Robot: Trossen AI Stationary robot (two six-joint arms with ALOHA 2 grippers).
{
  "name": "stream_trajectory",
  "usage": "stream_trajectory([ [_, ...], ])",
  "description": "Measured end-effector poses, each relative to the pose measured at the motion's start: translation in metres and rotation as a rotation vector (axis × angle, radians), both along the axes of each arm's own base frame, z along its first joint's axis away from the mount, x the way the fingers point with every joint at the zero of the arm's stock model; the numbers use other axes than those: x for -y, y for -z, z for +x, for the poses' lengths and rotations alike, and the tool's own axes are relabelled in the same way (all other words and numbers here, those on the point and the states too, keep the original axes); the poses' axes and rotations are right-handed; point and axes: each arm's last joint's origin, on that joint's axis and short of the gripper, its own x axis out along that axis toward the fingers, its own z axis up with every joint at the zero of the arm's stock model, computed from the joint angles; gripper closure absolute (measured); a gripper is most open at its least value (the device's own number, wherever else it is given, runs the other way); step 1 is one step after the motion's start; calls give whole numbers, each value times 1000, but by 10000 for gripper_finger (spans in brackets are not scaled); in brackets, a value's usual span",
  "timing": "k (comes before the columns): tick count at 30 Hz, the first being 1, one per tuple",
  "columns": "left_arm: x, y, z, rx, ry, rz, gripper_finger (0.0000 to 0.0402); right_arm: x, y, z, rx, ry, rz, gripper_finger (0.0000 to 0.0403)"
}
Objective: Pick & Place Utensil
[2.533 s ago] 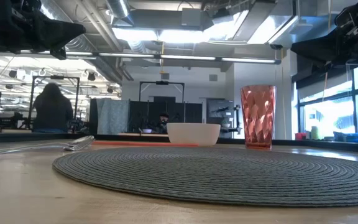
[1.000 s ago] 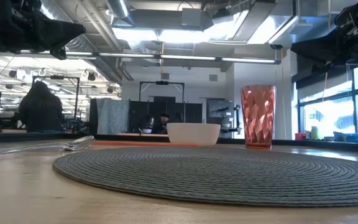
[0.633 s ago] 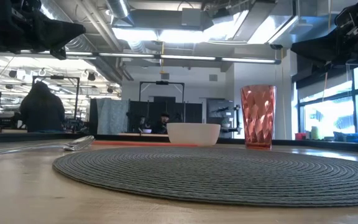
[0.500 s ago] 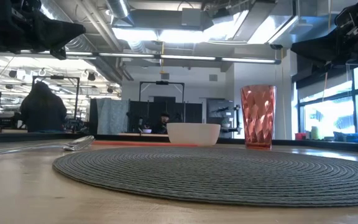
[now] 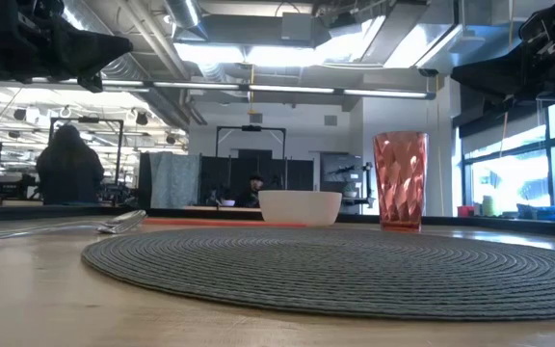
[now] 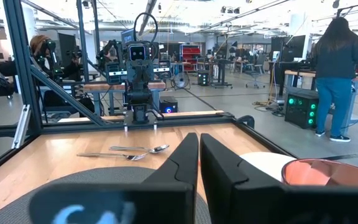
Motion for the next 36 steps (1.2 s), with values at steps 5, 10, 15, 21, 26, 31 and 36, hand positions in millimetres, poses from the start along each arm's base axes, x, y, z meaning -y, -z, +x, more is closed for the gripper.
stream_trajectory([
  [5, 0, 0, 0, 0, 0, 0, 400, 0, 0, 0, 0, 0, 0, 384],
  [10, 0, 0, 0, 0, 0, 0, 400, 0, 0, 0, 0, 0, 0, 384],
  [15, 0, 0, 0, 4, 5, -23, 400, 0, 0, 0, 0, 0, 0, 384],
  [21, 0, -1, 0, 19, 21, -94, 400, 0, 0, 0, 1, -1, 7, 384],
  [26, 0, -1, 0, 23, 28, -118, 400, 0, 0, 0, 3, -2, 15, 384],
  [31, -2, -7, -2, 90, -54, -75, 400, 0, 0, 0, 5, -3, 26, 384],
  [36, -6, -21, -3, 90, -202, -51, 400, 0, 0, 0, 5, -3, 26, 384],
])
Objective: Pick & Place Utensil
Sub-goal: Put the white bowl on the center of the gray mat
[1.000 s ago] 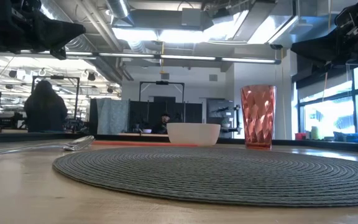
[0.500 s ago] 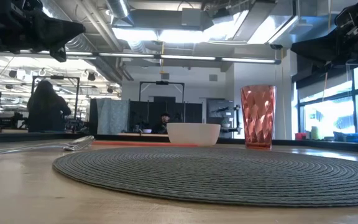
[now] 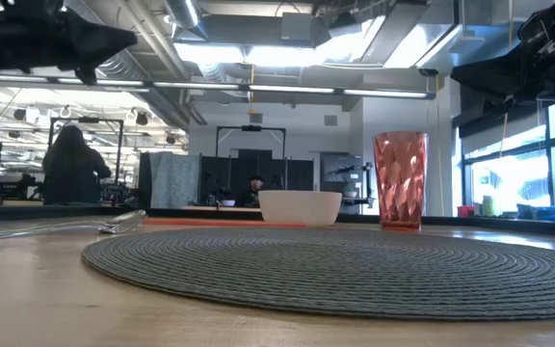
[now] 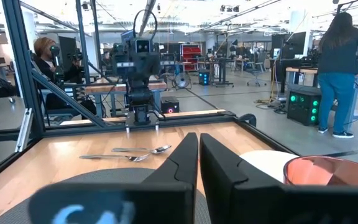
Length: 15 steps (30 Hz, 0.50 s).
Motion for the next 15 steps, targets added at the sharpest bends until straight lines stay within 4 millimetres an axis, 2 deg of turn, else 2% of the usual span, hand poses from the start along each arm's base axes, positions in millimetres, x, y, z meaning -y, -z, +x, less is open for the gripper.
stream_trajectory([
  [3, -1, -18, 5, -35, -45, 2, 400, 0, 0, 0, 1, 0, 0, 384],
  [7, -5, -48, 27, -133, -119, 20, 400, 0, 0, 0, 1, 0, 0, 384],
  [11, -18, -74, 69, -286, -153, 28, 400, 0, 0, 0, 0, 0, -1, 384],
  [15, -47, -87, 128, -534, -115, -3, 400, 0, 0, 0, 0, 0, -1, 384],
])
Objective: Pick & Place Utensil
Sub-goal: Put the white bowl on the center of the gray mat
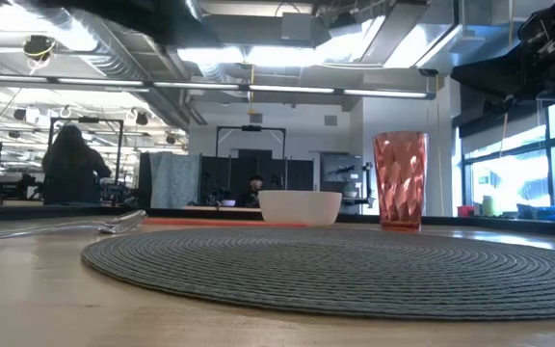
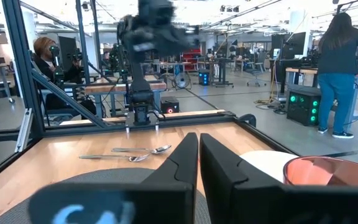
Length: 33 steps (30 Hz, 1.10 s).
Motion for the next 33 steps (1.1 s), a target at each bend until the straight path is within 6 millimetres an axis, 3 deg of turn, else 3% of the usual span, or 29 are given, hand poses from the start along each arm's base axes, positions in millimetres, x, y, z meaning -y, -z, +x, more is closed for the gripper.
stream_trajectory([
  [4, -43, 6, 59, -237, 25, -63, 400, 0, 0, 0, 0, 1, -3, 384],
  [7, -70, 21, 97, -390, 60, -53, 400, 0, 0, 0, -1, 1, -3, 384],
  [14, -101, 55, 157, -606, 78, -78, 392, 0, 0, 0, -5, 4, -24, 384],
  [17, -100, 66, 169, -711, 103, -66, 369, 0, 0, 0, -5, 4, -26, 384],
  [21, -94, 67, 177, -713, 124, -87, 322, 0, 0, 0, -5, 4, -26, 384],
  [33, -76, 73, 180, -755, 185, -114, 182, 0, 0, 0, -6, 4, -25, 384],
])
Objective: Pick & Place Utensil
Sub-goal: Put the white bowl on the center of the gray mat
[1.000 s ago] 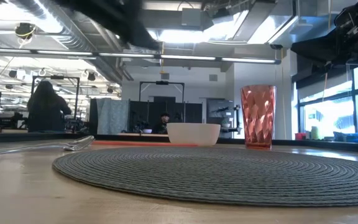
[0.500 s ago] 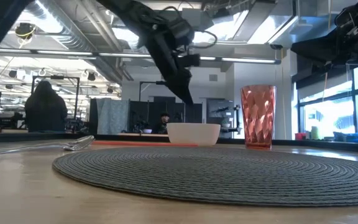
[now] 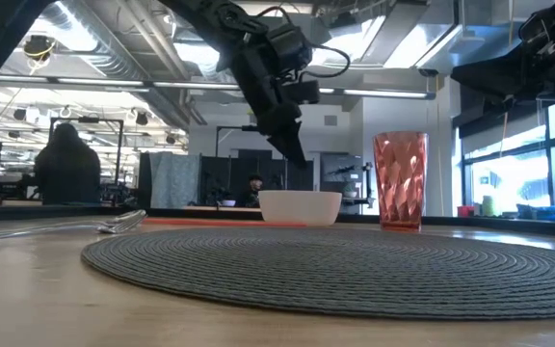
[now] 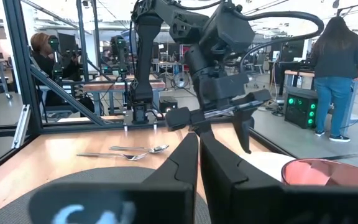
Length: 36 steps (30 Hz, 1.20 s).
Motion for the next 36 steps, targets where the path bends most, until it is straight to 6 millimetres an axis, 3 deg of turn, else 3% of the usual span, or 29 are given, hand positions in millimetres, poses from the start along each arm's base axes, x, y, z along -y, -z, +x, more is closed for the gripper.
stream_trajectory([
  [7, -9, 11, -2, -37, -26, -16, 158, 0, 0, 0, 0, 0, 1, 384],
  [14, -19, 34, 0, -93, -21, -31, 161, 0, 0, 0, 0, 0, 0, 384],
  [23, -24, 42, 3, -102, -7, -11, 169, 0, 0, 0, 0, 0, 0, 384],
  [28, -24, 47, 3, -121, 14, -5, 202, 0, 0, 0, 0, 0, 1, 384],
  [36, -25, 52, 6, -120, 33, 11, 289, 0, 0, 0, 0, 0, 2, 384],
])
